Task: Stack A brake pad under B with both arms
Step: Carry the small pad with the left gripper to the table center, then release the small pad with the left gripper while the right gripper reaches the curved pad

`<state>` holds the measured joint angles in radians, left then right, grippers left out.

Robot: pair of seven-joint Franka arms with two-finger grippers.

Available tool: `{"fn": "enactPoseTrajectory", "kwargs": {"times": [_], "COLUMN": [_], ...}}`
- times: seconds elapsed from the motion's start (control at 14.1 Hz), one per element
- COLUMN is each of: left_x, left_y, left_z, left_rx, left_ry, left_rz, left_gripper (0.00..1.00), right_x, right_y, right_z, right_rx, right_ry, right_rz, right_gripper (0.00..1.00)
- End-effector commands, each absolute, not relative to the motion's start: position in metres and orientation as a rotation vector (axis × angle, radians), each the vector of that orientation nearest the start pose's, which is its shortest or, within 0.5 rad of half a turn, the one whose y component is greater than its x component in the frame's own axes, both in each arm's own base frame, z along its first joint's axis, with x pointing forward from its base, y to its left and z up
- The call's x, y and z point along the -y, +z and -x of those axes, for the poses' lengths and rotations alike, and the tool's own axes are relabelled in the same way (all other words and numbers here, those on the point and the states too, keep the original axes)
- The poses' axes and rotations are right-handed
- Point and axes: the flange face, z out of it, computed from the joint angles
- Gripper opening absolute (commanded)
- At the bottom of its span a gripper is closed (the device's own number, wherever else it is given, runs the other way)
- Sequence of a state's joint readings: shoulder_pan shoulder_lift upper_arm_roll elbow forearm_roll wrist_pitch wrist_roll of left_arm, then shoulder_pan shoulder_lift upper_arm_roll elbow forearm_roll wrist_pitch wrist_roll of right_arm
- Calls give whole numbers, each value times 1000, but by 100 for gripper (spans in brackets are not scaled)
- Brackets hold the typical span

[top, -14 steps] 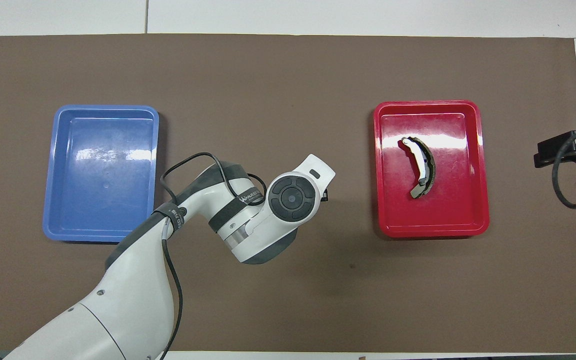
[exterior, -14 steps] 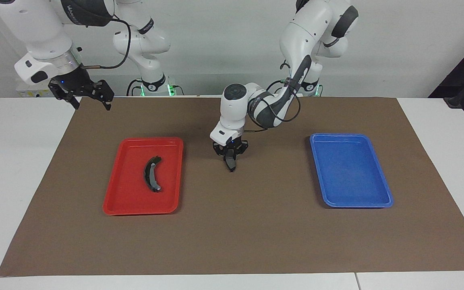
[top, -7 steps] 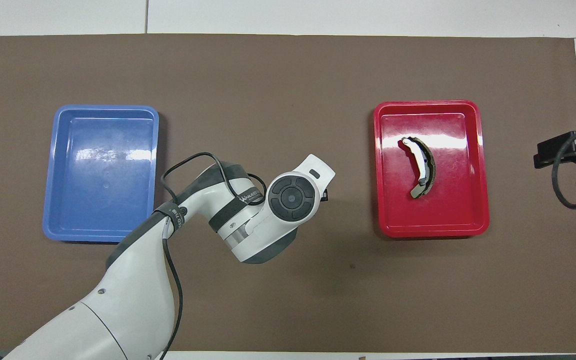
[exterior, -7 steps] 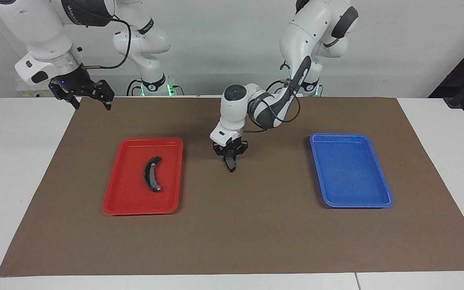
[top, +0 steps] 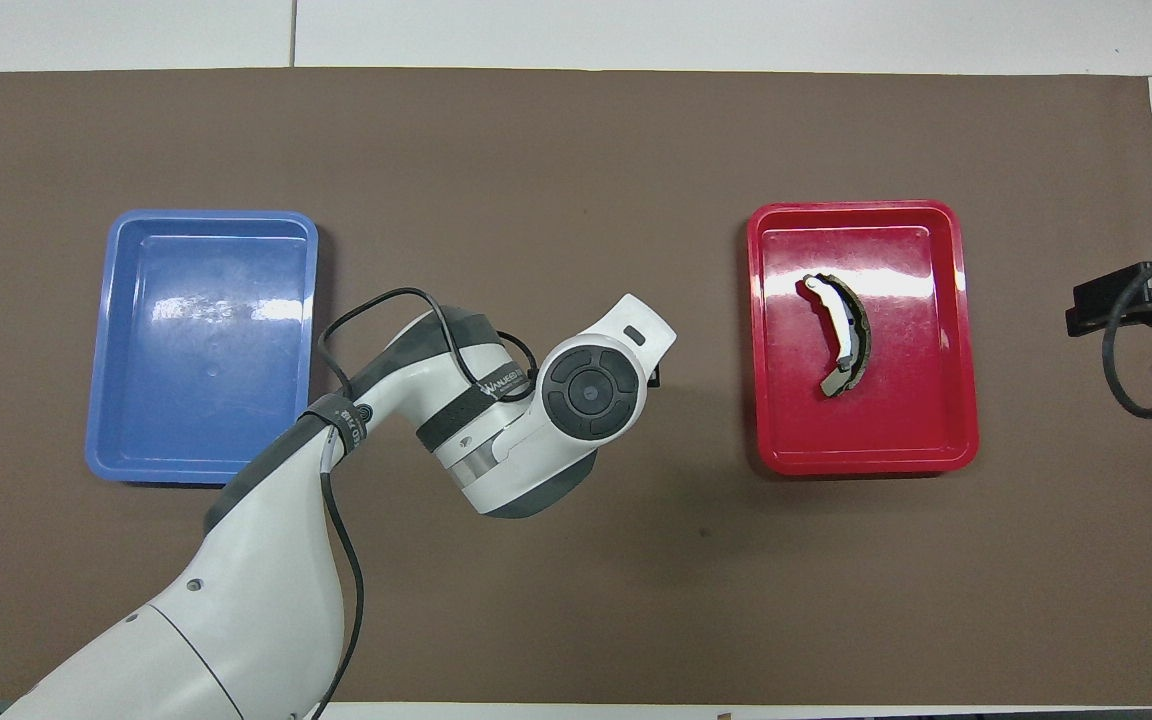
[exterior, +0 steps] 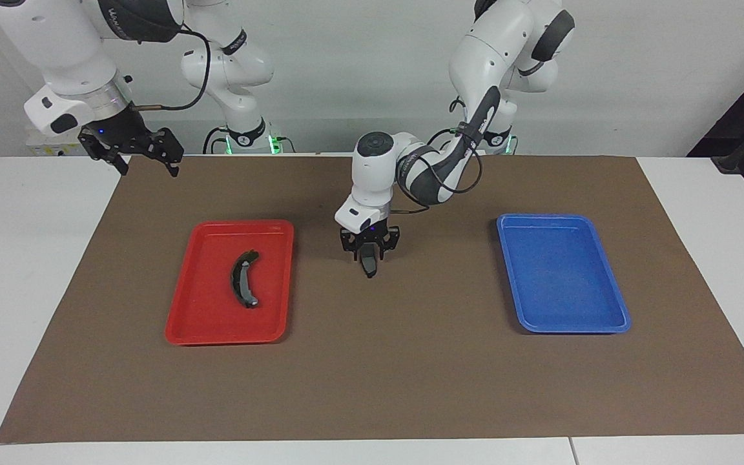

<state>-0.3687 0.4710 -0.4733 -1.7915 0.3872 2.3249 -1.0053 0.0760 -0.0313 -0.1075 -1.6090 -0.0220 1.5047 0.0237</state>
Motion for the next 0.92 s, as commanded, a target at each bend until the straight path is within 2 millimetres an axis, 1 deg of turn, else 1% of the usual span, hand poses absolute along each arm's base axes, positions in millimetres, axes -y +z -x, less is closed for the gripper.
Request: {"fn": "enactPoseTrajectory", "kwargs": {"times": [0.0,0.07,0.14,0.21,0.28,0.35,0.5,0.64,0.78,0.85], "left_x": [470,465,459,451,444,430,402,361,306,275], "left_y": [355,366,383,400,416,439,474,505,532,544], "left_z": [-486,-492,-497,-501,-502,-505,-511,-526,-545,-553], "left_rx": [-13,5,16,29,21,12,-40,-55,-93,-101], "left_ry": [-293,-298,-311,-315,-300,-267,-199,-156,-118,-105], "left_rz": [3148,3134,3116,3097,3084,3077,3092,3112,3124,3129], "left_gripper": [85,89,91,97,99,99,99,99,99,99], "right_x": [17,14,12,10,-1,-15,-20,-34,-35,-41], "right_y": [610,599,586,574,559,547,517,476,443,426], "right_z": [-540,-544,-548,-554,-561,-569,-582,-585,-587,-586], "right_rx": [-43,-42,-45,-48,-22,12,36,170,172,186], "right_ry": [62,46,38,24,29,37,42,13,13,-1], "right_rz": [3121,3085,3065,3057,3058,3061,3068,3067,3073,3075], "right_gripper": [100,100,100,100,100,100,100,100,100,100]}}
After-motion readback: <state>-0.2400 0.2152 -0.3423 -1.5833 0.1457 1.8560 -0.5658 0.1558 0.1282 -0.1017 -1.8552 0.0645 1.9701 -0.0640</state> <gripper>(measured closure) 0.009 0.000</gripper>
